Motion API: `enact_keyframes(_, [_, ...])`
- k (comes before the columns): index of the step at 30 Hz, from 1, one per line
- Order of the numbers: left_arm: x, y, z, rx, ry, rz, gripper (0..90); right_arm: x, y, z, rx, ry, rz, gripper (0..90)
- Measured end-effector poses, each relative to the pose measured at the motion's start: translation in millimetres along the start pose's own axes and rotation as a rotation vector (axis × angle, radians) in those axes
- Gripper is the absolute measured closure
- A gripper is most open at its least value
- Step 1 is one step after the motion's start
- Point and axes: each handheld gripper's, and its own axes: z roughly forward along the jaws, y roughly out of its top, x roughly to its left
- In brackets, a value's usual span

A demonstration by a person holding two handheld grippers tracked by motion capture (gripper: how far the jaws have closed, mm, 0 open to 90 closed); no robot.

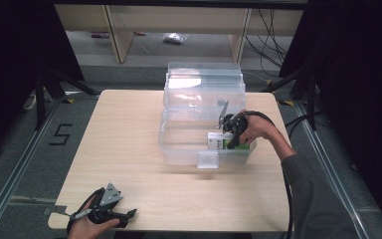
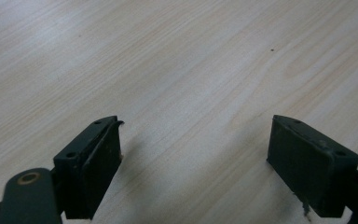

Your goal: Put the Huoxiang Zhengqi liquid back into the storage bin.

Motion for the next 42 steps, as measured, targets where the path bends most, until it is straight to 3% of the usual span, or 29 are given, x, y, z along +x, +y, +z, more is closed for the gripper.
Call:
enact_keyframes(1, [-0.3,-0.2,0.6,-0.002,-0.003,-0.007,16.8,2.0,0.2,0.2,-0.005,0.015,0.025,63.7])
enact_keyframes(5, [0.0,0.0,0.0,0.0,0.001,-0.002,16.8,1.4,-0.6,-0.4,0.008,-0.002,-0.004,62.9])
enact_keyframes(14, [-0.1,0.0,0.0,0.0,0.002,-0.001,16.7,5.4,-2.4,-10.2,-0.018,0.005,0.036,60.8])
enact_keyframes(18, [-0.4,0.0,0.5,0.0,-0.002,-0.007,16.7,7.2,-3.8,-19.5,-0.02,-0.018,0.019,58.4])
enact_keyframes(20, [-0.4,0.0,0.5,0.002,-0.002,-0.005,16.8,12.1,-5.9,-29.7,-0.053,-0.013,0.056,57.1])
enact_keyframes(22, [-0.5,0.1,0.7,0.002,-0.002,-0.007,16.7,12.0,-7.6,-35.0,-0.058,-0.036,0.053,56.5])
enact_keyframes(23, [-0.2,0.3,0.1,0.003,0.0,0.005,16.8,14.5,-9.6,-42.5,-0.076,-0.049,0.078,55.3])
enact_keyframes(28, [-0.5,0.4,-0.2,0.003,0.001,0.007,16.8,19.2,-12.9,-55.5,-0.122,-0.079,0.11,51.3])
enact_keyframes(30, [-0.5,0.1,0.0,0.0,0.003,0.008,16.8,25.5,-14.4,-61.3,-0.161,-0.081,0.15,48.2])
enact_keyframes(35, [-0.9,0.6,0.0,0.004,0.006,0.007,16.8,30.6,-17.9,-62.9,-0.164,-0.098,0.19,44.3])
enact_keyframes(40, [-0.6,0.4,0.1,0.001,0.006,0.004,16.7,33.9,-21.2,-63.2,-0.214,-0.107,0.202,42.8])
enact_keyframes(42, [-1.1,0.3,1.2,-0.003,0.009,-0.006,16.8,36.3,-22.4,-63.6,-0.222,-0.116,0.228,41.5])
